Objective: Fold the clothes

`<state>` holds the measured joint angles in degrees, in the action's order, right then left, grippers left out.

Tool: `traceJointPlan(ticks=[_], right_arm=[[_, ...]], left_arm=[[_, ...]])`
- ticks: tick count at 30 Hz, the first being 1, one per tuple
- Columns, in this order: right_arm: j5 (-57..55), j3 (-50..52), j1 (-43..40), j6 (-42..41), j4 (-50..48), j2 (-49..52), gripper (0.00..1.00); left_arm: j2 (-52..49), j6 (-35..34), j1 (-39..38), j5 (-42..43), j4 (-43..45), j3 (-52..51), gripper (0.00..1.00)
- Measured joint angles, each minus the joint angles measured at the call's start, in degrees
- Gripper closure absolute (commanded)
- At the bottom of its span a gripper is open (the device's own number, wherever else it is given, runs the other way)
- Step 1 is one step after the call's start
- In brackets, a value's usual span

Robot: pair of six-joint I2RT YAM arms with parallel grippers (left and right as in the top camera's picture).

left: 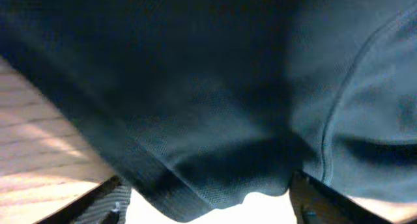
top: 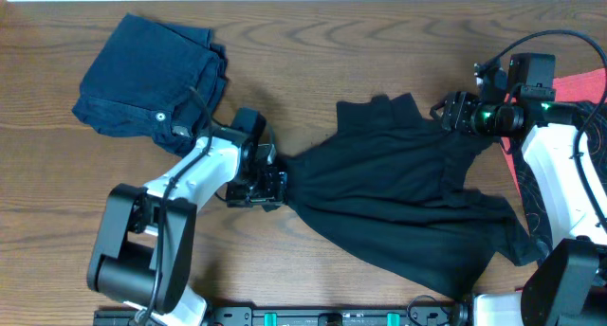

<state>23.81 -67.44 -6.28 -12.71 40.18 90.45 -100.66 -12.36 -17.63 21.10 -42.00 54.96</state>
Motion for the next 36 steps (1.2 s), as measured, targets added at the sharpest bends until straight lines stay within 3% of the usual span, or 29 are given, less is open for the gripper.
traceJointPlan(ticks=[2,5,13,21,26,30,33,36], right_arm=[[-0.02,0.00,0.00,0.00,0.81,0.00,0.32],[-0.02,0.00,0.00,-0.02,2.80,0.00,0.32],[-5.73,0.00,0.00,-1.36,10.19,0.00,0.29],[-10.27,1.49,0.07,-3.32,10.58,0.04,0.44],[-8.33,7.26,2.38,-3.80,4.35,0.44,0.34],[-6.05,14.34,6.47,-3.19,-7.37,1.11,0.31],[-5.31,19.76,10.01,-3.17,-16.00,1.31,0.39],[-6.82,23.58,12.50,-4.68,-20.31,1.33,0.54]], left_arm=[[0.31,-2.60,0.17,0.33,2.03,-0.66,0.68],[-0.37,-4.52,0.20,1.64,3.58,-1.05,0.93],[-1.07,-5.73,3.28,3.80,0.92,-0.09,0.94],[9.01,-5.53,11.82,-0.33,-6.27,1.44,0.94],[15.76,-4.31,14.45,-3.72,-9.42,1.46,0.94],[17.94,-3.93,14.47,-4.98,-10.16,1.51,0.94],[17.99,-3.87,14.49,-5.22,-10.25,1.55,0.94],[17.99,-3.69,14.47,-5.31,-10.36,1.55,0.94]])
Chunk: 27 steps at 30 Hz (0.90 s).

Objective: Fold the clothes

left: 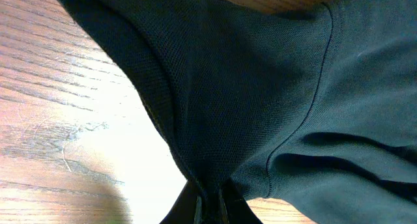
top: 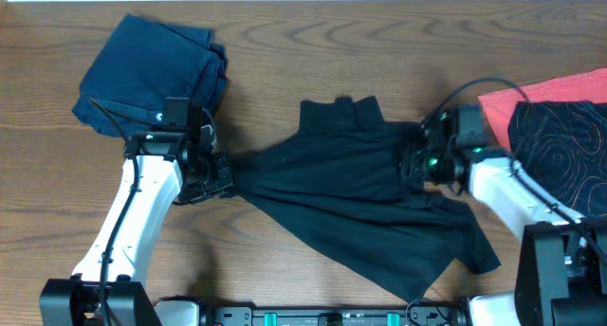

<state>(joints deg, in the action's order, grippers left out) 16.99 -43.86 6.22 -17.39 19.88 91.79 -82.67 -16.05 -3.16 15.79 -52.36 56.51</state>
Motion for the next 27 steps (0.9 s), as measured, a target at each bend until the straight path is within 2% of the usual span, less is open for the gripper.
traceJointPlan(ticks=[4,10,13,18,20,24,25,26,27], right_arm=[[-6.14,2.43,1.29,-3.37,-1.42,-0.31,0.66],[-14.64,3.67,1.11,-6.08,-6.78,-0.31,0.99],[-16.94,4.59,0.22,-6.73,-16.59,-0.15,0.99],[-13.73,3.34,-1.03,-7.91,-32.63,0.11,0.99],[-11.34,0.87,-1.01,-8.79,-34.88,0.11,0.99],[-8.09,-6.93,-0.90,-9.25,-33.33,0.66,0.99],[-7.52,-9.05,-0.85,-9.16,-31.89,0.90,0.97],[-7.13,-11.39,-0.70,-9.05,-29.31,1.09,0.87],[-6.78,-13.07,-0.70,-8.94,-26.99,1.20,0.70]], left_arm=[[0.00,0.50,0.00,-0.13,-0.20,0.00,0.94],[0.00,1.29,0.00,-1.01,-0.57,0.00,0.94],[0.00,1.31,0.00,-1.22,-0.79,0.00,0.94],[0.00,1.31,0.00,-1.42,-1.07,0.02,0.94],[0.00,1.31,0.00,-1.46,-1.22,0.02,0.94],[0.00,1.31,0.00,-1.66,-1.20,0.02,0.94],[0.00,1.31,0.00,-1.68,-1.16,0.02,0.94],[0.00,1.31,0.00,-1.75,-1.11,0.02,0.94],[0.00,1.31,0.00,-1.84,-1.09,0.02,0.94]])
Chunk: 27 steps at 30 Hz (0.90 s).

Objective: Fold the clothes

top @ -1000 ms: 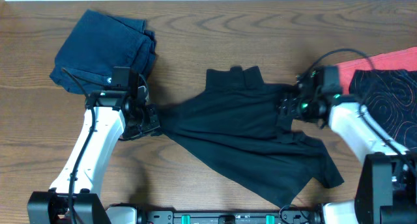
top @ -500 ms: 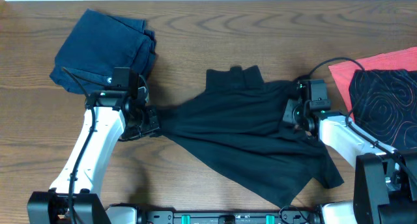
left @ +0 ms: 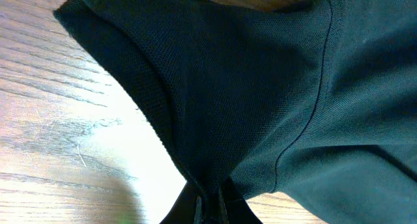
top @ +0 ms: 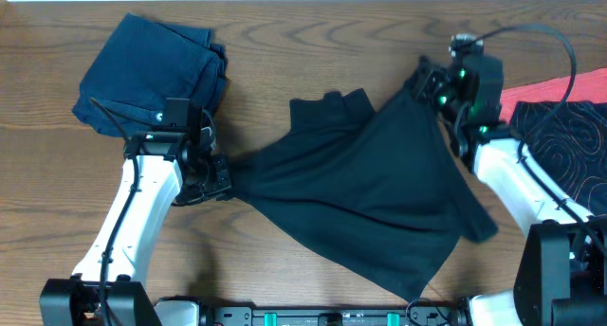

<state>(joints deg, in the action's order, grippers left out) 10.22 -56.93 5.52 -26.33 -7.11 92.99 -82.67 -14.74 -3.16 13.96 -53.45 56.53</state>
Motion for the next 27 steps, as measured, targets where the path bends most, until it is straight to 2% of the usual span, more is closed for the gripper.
traceJointPlan(ticks=[2,4,7,12,14,18,24,26,27], right_arm=[[0.55,-2.54,-0.20,0.70,4.94,0.09,0.41],[1.40,-4.31,-0.90,1.66,10.25,0.09,0.34],[2.67,-5.33,-3.19,2.93,19.98,0.09,0.32],[4.76,-5.49,-8.46,5.68,39.52,0.46,0.38],[5.25,-5.20,-8.98,7.26,43.19,0.55,0.38],[3.89,-2.32,-7.58,9.60,40.04,0.61,0.36],[-0.63,7.48,-3.02,13.73,21.33,4.83,0.36],[-2.10,9.01,-1.73,15.28,16.48,6.86,0.40],[-2.40,8.98,-1.36,16.02,14.78,7.21,0.47]], left_arm=[[0.00,0.00,0.00,-0.17,0.00,0.00,0.94],[0.00,0.00,0.00,-0.26,0.00,0.00,0.94],[0.00,0.00,0.00,-0.31,0.04,0.00,0.94],[0.00,0.00,0.00,-0.44,0.07,0.00,0.94],[0.00,0.00,0.00,-0.46,0.11,0.00,0.94],[0.00,0.00,0.00,-0.44,0.98,0.02,0.94],[0.00,0.02,0.00,-0.44,1.38,0.02,0.94],[0.00,0.00,0.00,-0.44,1.40,0.02,0.94],[0.00,0.00,0.02,-0.44,1.40,0.02,0.94]])
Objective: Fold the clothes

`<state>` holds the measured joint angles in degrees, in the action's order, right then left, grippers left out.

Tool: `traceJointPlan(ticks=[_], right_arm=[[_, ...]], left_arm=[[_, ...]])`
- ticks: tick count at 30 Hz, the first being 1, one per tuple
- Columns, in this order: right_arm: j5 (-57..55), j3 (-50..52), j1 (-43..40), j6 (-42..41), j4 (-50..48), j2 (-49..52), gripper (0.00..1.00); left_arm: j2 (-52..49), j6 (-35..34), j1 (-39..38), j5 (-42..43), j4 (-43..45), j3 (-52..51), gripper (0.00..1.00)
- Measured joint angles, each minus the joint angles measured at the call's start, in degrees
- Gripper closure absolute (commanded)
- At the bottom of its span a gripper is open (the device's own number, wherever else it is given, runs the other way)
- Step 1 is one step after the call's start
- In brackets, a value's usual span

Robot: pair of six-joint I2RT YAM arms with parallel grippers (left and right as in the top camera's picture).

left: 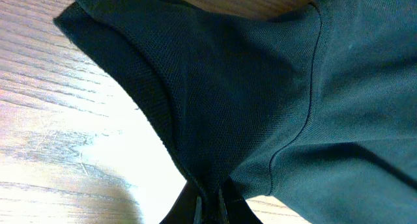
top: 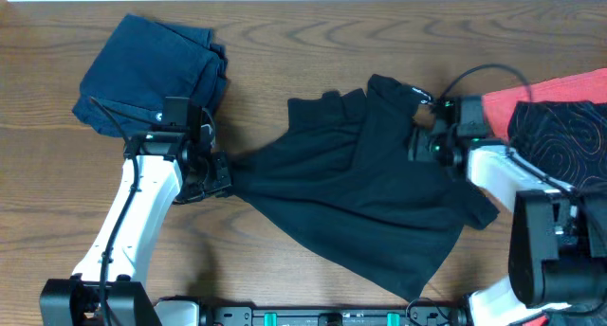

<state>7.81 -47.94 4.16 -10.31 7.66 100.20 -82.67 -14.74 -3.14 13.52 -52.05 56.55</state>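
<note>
A black shirt lies spread and creased across the middle of the wooden table. My left gripper is shut on its left corner. In the left wrist view the fabric fans out from the closed left gripper, hem and seam visible. My right gripper sits at the shirt's upper right edge, where the cloth bunches up against it; it looks shut on that edge, though dark fingers blend into dark cloth.
Folded blue jeans lie at the back left, just behind the left arm. A red garment and a black patterned garment lie at the right edge beside the right arm.
My right gripper has come down from the back of the table toward the near side, and the shirt's upper right edge now lies bunched beside it. The left gripper is unchanged.
At first my left gripper was near the table's middle with the shirt spread to the right. Then it was shut on the shirt's corner farther left, by the jeans. My right gripper was on the shirt's right side, then farther back with the cloth stretched, and now nearer again.
</note>
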Motion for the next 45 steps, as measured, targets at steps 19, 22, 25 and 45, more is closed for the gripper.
traceJointPlan(ticks=[19,22,25,45], right_arm=[[1.40,-23.50,1.03,-1.29,-3.21,9.57,0.99],[2.23,-28.57,1.40,-3.21,-5.16,9.46,0.50],[2.51,-29.99,1.66,-3.96,-3.85,8.87,0.12],[7.48,-22.86,-2.47,-3.69,52.04,8.81,0.15]], left_arm=[[0.00,0.00,-0.02,1.36,1.92,0.00,0.94],[0.00,0.00,-0.02,1.75,3.08,0.00,0.94],[0.00,-0.02,-0.02,2.05,4.02,0.00,0.94],[0.00,0.00,-0.02,2.64,4.74,0.04,0.93]])
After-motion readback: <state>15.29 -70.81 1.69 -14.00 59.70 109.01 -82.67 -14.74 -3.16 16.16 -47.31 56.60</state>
